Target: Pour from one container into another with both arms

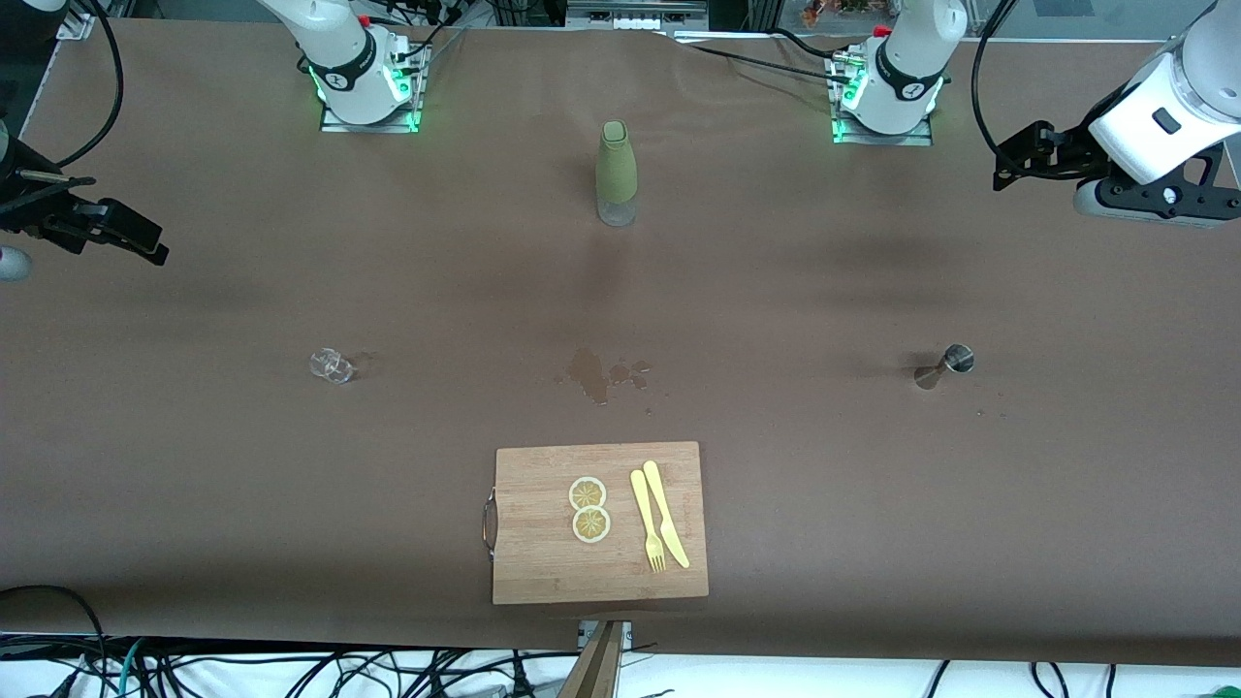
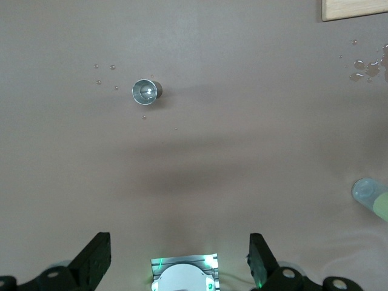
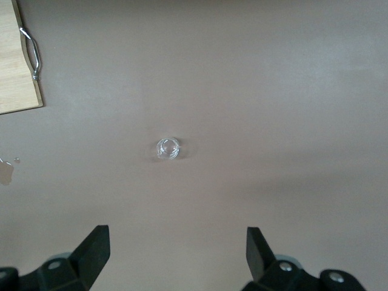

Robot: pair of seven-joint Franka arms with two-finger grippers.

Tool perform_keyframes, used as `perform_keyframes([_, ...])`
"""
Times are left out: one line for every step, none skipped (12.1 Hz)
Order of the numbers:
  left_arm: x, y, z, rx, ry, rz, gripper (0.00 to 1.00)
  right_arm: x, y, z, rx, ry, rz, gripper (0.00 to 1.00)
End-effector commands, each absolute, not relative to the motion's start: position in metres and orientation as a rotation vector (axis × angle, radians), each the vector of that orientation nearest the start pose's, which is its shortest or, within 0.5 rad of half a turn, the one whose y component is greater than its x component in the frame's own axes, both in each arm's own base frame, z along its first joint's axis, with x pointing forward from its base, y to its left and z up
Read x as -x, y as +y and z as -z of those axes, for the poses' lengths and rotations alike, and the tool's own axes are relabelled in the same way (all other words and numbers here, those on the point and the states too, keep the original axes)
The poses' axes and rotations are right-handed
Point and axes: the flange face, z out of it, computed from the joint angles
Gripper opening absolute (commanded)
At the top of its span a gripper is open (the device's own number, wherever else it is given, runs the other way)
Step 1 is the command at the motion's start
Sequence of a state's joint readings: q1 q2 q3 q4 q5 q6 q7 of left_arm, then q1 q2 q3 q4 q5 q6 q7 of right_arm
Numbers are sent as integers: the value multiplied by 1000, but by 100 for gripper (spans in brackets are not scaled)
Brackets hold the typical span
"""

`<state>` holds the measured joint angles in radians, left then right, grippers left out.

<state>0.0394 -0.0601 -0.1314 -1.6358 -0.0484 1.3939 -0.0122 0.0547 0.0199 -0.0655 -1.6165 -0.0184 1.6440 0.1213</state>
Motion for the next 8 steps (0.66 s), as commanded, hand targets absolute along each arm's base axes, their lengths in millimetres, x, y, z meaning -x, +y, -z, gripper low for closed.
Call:
perform_keyframes([-508,-55,-619,3165,136,-294,100,-565,-6,-599,3143,188,10,100])
perform_keyframes([-508,-55,-619,3165,139,-294,100,-565,-6,-599,3143,188,10,100])
perform_keyframes([-508,-54,-621,3169,137,-288,100,-565,-6,-599,3143,185,10,100])
perform_keyframes([-509,-56,-626,3168,145,-275,100,-565,-6,-599,3143,188,10,100])
perform_keyframes([-509,-60,-627,3166,155,-275,100,-565,-6,-599,3143,188,10,100])
perform_keyframes([-509,-60,-626,3166,155,-275,100,-565,-6,-599,3143,188,10,100])
perform_keyframes([-510,-58,-626,3169,153,-270,100,-565,-6,-599,3143,188,10,100])
perform_keyframes([-510,-56,-625,3174,148,-276,100,-565,-6,-599,3143,190,10,100])
